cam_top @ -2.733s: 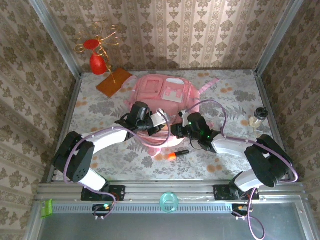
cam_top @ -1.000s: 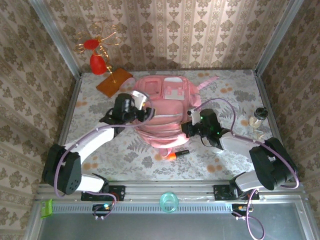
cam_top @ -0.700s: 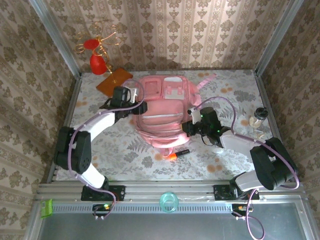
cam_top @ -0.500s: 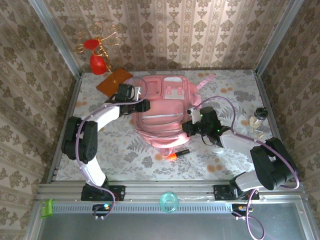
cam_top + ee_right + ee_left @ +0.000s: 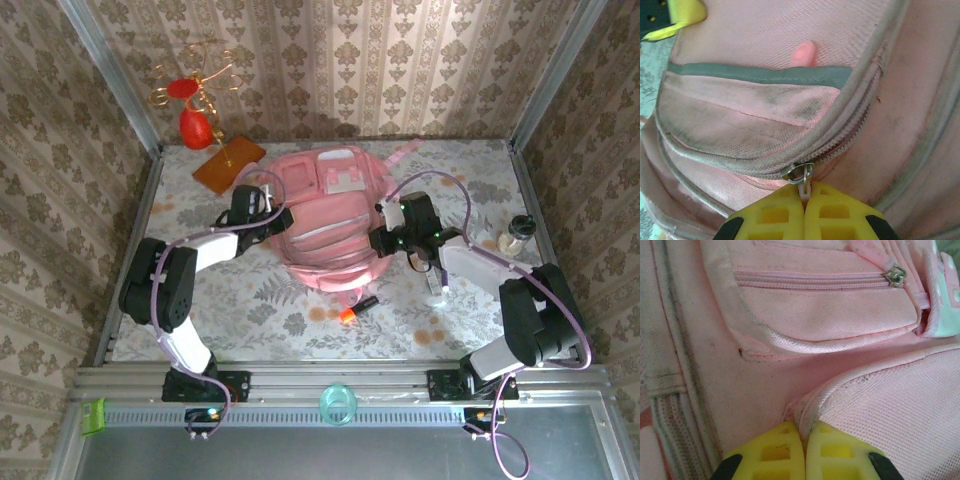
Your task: Pack books, pencil case, and school supplies into a backpack
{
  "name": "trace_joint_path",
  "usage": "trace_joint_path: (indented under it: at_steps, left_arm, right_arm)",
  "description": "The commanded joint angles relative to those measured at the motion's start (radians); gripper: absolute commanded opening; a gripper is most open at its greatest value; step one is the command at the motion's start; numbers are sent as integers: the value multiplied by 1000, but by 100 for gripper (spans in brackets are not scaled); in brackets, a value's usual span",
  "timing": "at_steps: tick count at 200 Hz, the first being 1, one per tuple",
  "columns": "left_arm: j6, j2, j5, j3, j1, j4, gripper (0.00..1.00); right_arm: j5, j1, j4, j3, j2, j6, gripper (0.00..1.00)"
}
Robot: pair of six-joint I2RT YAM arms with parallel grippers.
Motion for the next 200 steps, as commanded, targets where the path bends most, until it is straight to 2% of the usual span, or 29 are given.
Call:
trace_joint_path:
  at_steps: [1,17,45,56,102,149,180,200]
  left_arm:
    - [-162,-43,-160,-48,-39,123,0]
    - [-198,-56,-254,-75,-65,144,0]
    - [-256,-72,-335,-115,-80,182,0]
    - [-270,-77,-361,-126,-116,194,0]
    - [-289,-107,-402,-140,-136,198,0]
    - [-331,-146,-430,-158,-170,219,0]
    - [-354,-180,-434,-181,-174,243,0]
    - [-367,-212,-436,-203,-178,249,0]
  right_arm:
    - [42,0,-77,4,-16,-36,0]
    - [42,26,-64,-34,-39,-22,0]
    - [49,117,-32,-65,-58,-4,0]
    - [58,151,-29,-63,-61,-2,0]
    - [90,254,2,-42,-20,37,0]
    - [183,368,-1,93,105,102,0]
    - [255,372,-8,146,145,130,0]
    - [236,325,-36,168,141,102,0]
